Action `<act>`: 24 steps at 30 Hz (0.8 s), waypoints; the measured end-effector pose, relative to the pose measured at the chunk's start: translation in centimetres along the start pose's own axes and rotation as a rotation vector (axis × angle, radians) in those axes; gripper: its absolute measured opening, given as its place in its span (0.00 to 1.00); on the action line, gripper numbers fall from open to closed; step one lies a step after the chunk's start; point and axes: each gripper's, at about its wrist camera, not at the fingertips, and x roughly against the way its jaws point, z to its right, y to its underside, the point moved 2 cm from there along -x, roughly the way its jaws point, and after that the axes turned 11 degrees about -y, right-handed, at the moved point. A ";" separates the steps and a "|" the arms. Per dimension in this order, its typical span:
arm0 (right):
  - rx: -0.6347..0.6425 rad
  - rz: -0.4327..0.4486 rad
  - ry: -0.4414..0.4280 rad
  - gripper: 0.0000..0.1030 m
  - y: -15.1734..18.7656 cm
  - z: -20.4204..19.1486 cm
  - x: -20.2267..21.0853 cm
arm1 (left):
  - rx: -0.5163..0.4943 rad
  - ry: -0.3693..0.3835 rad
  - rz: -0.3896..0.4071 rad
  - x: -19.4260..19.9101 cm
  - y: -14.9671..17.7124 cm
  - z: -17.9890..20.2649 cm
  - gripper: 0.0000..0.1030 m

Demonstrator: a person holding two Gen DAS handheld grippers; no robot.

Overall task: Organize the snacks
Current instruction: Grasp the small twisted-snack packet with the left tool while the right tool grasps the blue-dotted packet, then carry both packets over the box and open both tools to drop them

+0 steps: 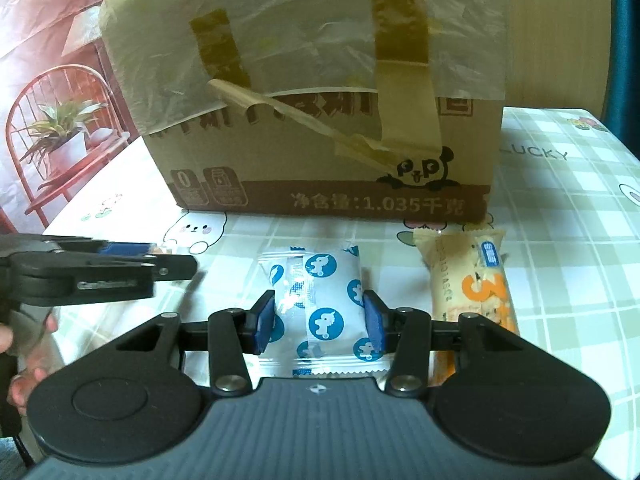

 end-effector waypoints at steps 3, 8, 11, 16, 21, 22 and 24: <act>0.004 0.005 -0.006 0.46 0.2 -0.3 0.6 | 0.034 -0.007 0.018 1.6 0.7 -2.0 0.46; 0.022 0.034 -0.030 0.46 0.2 -1.3 2.2 | 0.102 -0.026 0.051 4.7 1.3 -2.9 0.46; 0.045 0.056 -0.049 0.46 0.2 -2.3 3.2 | 0.123 -0.043 0.084 6.5 1.5 -3.1 0.46; 0.079 0.110 -0.070 0.46 -0.4 -3.9 5.0 | 0.137 -0.068 0.148 8.2 0.4 -3.6 0.46; 0.109 0.183 -0.083 0.46 -1.9 -5.0 6.6 | 0.143 -0.078 0.229 10.0 -1.5 -3.8 0.46; 0.119 0.200 -0.085 0.46 -2.3 -5.2 6.9 | 0.141 -0.076 0.243 10.3 -2.0 -3.7 0.46; 0.139 0.233 -0.089 0.46 -3.2 -5.4 7.6 | 0.126 -0.068 0.274 10.6 -3.0 -3.6 0.46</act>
